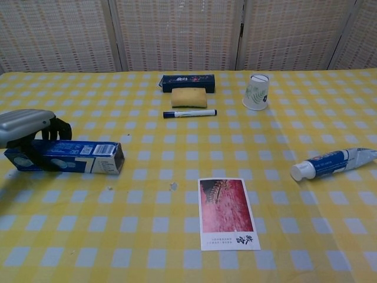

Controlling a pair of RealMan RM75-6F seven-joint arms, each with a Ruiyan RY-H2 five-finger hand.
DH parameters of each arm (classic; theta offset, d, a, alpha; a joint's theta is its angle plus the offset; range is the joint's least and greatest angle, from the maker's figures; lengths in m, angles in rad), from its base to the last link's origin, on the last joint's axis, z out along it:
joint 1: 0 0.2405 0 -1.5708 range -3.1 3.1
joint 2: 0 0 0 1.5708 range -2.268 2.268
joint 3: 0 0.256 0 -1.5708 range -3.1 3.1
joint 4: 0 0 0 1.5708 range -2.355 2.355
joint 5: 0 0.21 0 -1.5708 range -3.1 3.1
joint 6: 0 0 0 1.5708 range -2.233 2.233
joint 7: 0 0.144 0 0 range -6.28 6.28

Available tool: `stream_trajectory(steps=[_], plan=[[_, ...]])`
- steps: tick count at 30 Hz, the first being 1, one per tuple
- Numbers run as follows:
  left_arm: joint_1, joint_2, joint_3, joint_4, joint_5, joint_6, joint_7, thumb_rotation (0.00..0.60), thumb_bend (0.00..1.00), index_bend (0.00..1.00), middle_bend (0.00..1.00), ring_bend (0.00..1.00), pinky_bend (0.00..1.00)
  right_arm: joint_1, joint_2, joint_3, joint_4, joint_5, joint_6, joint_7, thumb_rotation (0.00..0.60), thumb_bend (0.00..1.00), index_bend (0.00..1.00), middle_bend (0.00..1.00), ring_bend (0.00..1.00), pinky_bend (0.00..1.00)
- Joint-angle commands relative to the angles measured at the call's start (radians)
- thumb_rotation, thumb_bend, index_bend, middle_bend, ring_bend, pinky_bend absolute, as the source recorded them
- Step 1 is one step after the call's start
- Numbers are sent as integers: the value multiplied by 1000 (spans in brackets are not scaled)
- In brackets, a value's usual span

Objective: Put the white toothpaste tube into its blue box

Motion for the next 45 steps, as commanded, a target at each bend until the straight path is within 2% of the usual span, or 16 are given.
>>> stream_trajectory(steps=[1, 5, 15, 20, 24, 33, 39, 45], plan=[[3, 0, -2, 2, -1, 12, -5, 600, 165, 599, 588, 527, 496, -2, 1, -1, -1, -4, 4, 2, 600, 425, 0, 0, 0, 0], [18, 17, -4, -24, 8, 61, 2, 600, 173, 637, 625, 562, 528, -3, 3, -5, -1, -12, 6, 8, 600, 426, 0, 0, 0, 0], [123, 145, 20, -237, 48, 253, 6, 600, 209, 634, 628, 559, 527, -2, 1, -23, 7, -69, 21, 34, 600, 426, 0, 0, 0, 0], [197, 205, 33, -346, 67, 372, -11, 600, 208, 629, 628, 553, 521, 67, 6, -19, 48, -115, -52, 130, 600, 426, 0, 0, 16, 0], [225, 250, 29, -408, 45, 385, -24, 600, 207, 623, 628, 548, 515, 148, 21, 5, 48, -106, -163, 72, 600, 426, 0, 48, 61, 0], [238, 240, 13, -371, 39, 390, -51, 600, 206, 621, 628, 548, 512, 319, -16, 83, 21, 38, -418, -133, 600, 426, 60, 134, 126, 17], [231, 247, 11, -333, 17, 338, -52, 600, 205, 617, 628, 545, 510, 393, -99, 98, 56, 96, -500, -227, 600, 425, 115, 175, 162, 45], [236, 248, -5, -319, 6, 342, -63, 600, 205, 615, 628, 542, 507, 433, -169, 90, 101, 117, -530, -276, 600, 426, 167, 218, 190, 68]])
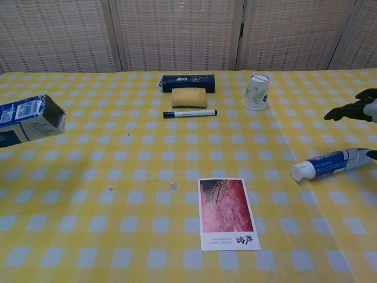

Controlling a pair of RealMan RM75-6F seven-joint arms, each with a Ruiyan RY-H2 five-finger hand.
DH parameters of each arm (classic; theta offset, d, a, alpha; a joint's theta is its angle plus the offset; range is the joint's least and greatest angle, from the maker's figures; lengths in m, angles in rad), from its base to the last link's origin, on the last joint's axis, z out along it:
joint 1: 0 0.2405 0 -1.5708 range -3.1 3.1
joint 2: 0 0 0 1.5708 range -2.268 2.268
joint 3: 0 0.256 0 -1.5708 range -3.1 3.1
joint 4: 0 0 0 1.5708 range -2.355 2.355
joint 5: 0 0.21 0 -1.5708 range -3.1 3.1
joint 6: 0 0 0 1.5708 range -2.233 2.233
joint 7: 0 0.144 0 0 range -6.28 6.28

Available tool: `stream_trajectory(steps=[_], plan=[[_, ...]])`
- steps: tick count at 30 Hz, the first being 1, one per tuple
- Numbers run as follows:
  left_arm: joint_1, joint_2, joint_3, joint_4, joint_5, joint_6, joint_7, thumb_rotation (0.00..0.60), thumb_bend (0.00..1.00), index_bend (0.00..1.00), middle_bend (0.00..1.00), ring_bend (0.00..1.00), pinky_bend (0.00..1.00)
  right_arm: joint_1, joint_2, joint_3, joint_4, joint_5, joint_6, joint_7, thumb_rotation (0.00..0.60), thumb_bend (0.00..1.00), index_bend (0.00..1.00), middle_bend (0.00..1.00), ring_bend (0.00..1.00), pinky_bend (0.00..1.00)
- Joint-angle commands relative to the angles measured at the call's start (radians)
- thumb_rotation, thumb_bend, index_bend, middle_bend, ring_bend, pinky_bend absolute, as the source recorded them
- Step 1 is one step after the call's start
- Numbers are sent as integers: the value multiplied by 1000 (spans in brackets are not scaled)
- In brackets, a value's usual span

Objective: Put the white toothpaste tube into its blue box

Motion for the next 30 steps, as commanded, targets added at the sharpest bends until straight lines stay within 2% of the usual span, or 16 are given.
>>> stream_trajectory(steps=[1, 5, 13, 24, 30], plan=[[2, -2, -7, 18, 1, 8, 0, 600, 205, 615, 628, 542, 505, 22, -35, -6, 31, 18, -26, -18, 600, 426, 175, 224, 195, 72], [2, -18, -23, 52, -9, 17, 24, 600, 205, 615, 628, 541, 503, 33, -80, -18, 75, 10, -22, 1, 600, 425, 228, 261, 231, 107], [-5, -21, -28, 75, -1, 0, -27, 600, 205, 615, 628, 542, 503, 53, -150, -45, 161, -21, -18, 47, 600, 425, 266, 291, 251, 126], [-4, -15, -33, 84, -2, -5, -45, 600, 206, 615, 628, 543, 503, 59, -217, -71, 257, -64, 32, 42, 600, 425, 397, 386, 329, 207], [-3, -8, -39, 91, -7, -10, -58, 600, 206, 616, 628, 544, 503, 64, -248, -77, 304, -67, 38, 24, 600, 426, 420, 402, 342, 216]])
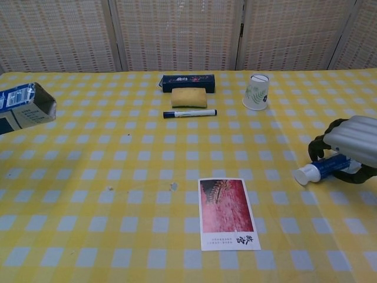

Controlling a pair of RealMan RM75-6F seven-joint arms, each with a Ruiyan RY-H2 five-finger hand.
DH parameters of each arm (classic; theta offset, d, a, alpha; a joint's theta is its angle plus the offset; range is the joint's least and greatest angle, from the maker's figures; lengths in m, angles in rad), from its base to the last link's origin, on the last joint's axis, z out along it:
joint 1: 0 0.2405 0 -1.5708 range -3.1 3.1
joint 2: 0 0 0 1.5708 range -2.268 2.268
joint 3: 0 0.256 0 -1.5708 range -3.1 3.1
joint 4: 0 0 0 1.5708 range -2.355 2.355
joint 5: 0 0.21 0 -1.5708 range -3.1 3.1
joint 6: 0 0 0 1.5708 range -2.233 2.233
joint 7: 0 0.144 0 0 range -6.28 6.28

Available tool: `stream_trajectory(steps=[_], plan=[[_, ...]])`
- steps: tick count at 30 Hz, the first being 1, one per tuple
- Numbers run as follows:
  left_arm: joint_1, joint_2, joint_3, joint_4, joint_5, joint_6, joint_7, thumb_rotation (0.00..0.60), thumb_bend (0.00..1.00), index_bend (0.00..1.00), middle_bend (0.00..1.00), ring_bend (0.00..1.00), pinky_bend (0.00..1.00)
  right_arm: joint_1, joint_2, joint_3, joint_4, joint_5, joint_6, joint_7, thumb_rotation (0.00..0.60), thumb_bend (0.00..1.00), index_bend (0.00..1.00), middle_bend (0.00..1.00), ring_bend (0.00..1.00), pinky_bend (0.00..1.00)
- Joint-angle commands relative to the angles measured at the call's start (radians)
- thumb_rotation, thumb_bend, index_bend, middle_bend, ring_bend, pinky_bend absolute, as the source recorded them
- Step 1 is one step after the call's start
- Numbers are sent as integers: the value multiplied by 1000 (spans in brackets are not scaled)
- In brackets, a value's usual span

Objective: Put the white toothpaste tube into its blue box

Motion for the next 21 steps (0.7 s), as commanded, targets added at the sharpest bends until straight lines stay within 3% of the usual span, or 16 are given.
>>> stream_trajectory(steps=[1, 8, 12, 16, 21], plan=[[1, 1, -3, 6, -3, 1, 0, 600, 205, 616, 628, 544, 503, 2, -17, -5, 22, -7, 10, -6, 600, 426, 420, 402, 344, 217], [-1, 5, -4, 16, -4, -8, -6, 600, 205, 616, 628, 544, 503, -3, -57, -5, 75, -24, 55, 1, 600, 426, 465, 432, 378, 259], [-1, 5, -5, 18, -5, -12, -4, 600, 206, 616, 628, 544, 503, -9, -88, -5, 124, -56, 115, 0, 600, 425, 614, 553, 517, 452], [0, 10, -9, 11, -10, -14, -19, 600, 207, 616, 628, 543, 499, -16, -115, -8, 177, -91, 176, 4, 600, 425, 765, 671, 618, 575], [5, 15, -10, 5, -14, -12, -17, 600, 207, 616, 628, 543, 499, -20, -115, 3, 192, -133, 268, 148, 600, 435, 831, 725, 660, 623]])
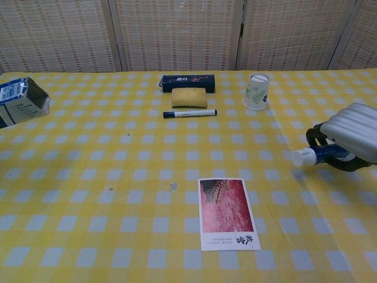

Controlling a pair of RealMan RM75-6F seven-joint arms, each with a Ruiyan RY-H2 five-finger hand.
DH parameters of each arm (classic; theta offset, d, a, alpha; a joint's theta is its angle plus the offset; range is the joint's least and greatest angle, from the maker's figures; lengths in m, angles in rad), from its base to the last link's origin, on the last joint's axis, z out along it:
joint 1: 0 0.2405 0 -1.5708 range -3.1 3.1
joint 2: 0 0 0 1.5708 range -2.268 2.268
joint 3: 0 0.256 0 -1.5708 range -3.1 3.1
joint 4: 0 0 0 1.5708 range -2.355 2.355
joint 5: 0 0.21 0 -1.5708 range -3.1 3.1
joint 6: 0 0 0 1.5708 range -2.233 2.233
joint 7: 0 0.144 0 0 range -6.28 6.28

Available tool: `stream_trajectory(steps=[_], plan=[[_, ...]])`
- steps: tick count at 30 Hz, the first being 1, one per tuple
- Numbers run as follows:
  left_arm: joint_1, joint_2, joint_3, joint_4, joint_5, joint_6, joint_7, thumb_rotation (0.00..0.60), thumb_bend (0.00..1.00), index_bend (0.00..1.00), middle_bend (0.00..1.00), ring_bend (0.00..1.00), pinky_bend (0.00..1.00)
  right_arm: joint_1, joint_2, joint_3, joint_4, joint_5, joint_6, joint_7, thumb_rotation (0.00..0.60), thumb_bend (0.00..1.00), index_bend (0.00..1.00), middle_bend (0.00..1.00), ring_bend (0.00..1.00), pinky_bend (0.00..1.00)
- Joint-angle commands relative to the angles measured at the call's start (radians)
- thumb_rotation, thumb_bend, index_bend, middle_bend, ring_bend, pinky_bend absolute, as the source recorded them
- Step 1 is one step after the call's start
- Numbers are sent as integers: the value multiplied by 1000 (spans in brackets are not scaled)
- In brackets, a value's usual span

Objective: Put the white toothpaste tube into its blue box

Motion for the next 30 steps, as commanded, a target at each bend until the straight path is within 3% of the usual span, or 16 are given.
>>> stream_trajectory(steps=[1, 8, 12, 18, 24, 30], plan=[[3, 4, 1, -8, -2, -1, 4, 600, 207, 616, 628, 543, 499, -5, 2, 11, 6, -39, 82, 135, 600, 438, 835, 729, 662, 627], [6, 23, 3, -72, -6, -8, 34, 600, 208, 617, 628, 544, 498, -17, 62, 41, -100, -56, 191, 479, 600, 445, 846, 738, 659, 634], [2, 40, 7, -126, -6, -20, 57, 600, 208, 617, 628, 544, 499, -20, 123, 56, -211, -47, 208, 701, 600, 445, 846, 737, 658, 634], [-13, 64, 3, -229, -4, -40, 89, 600, 207, 617, 628, 546, 499, -11, 266, 81, -463, -27, 192, 991, 600, 446, 846, 738, 655, 634], [-27, 76, -5, -357, -15, -61, 110, 600, 200, 617, 628, 550, 502, -4, 324, 112, -630, -19, 194, 1187, 600, 445, 850, 739, 655, 634], [-32, 71, -10, -444, -15, -66, 74, 600, 199, 623, 628, 553, 503, 10, 320, 125, -673, -32, 190, 1303, 600, 445, 855, 743, 659, 638]])
